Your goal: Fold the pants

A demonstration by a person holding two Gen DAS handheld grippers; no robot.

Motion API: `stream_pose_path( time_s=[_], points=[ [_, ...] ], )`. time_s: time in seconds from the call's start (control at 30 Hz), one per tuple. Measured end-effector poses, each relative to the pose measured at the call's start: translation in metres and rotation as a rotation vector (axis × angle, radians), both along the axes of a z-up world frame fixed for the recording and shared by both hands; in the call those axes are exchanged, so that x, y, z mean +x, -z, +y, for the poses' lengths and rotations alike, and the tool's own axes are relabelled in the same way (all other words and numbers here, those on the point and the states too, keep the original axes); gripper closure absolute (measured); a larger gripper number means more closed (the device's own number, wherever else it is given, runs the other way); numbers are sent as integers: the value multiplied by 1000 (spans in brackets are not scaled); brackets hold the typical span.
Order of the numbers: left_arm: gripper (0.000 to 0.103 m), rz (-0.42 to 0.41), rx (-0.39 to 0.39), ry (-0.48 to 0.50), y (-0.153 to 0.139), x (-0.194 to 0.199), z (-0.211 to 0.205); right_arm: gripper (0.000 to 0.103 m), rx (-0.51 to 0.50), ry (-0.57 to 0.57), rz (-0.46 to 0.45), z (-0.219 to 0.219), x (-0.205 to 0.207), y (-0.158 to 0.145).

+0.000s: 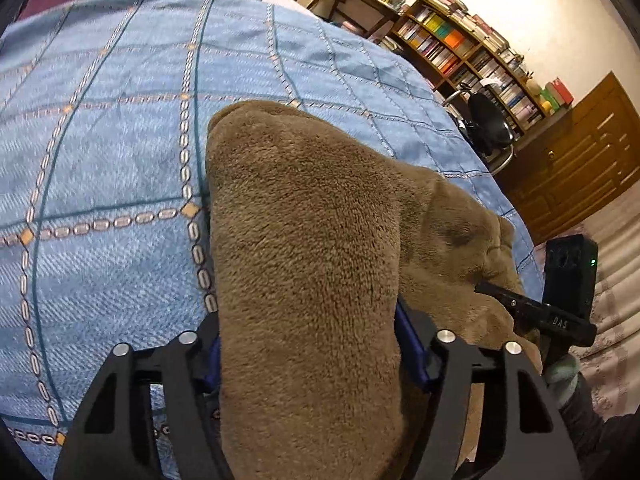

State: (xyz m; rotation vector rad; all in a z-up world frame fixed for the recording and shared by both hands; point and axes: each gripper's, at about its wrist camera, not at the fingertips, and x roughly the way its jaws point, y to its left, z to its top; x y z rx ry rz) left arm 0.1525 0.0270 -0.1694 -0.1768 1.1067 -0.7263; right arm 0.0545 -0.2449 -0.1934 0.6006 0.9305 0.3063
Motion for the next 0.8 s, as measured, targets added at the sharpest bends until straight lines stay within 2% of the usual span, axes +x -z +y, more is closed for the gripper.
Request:
stream_pose_path(
  time_s=[0.13,0.23,0.43,0.63,0.8],
  points=[
    [42,-33,-8,-2,-16,10,-12,54,-19,-4,-68,-6,9,-26],
    [42,-98,-19,-12,-34,28,-29,54,-34,13,-121,-21,26,-47],
    [42,-190,-52,-55,-51,78,-58,54,-109,36,-203,-54,88,-71],
    [42,-186,-37,-87,-31,126,-81,54,-162,13,-204,-77,150,-55],
    [41,-173,29,-97,-1,148,-95,51,-204,4,-120,-85,185,-19]
  ],
)
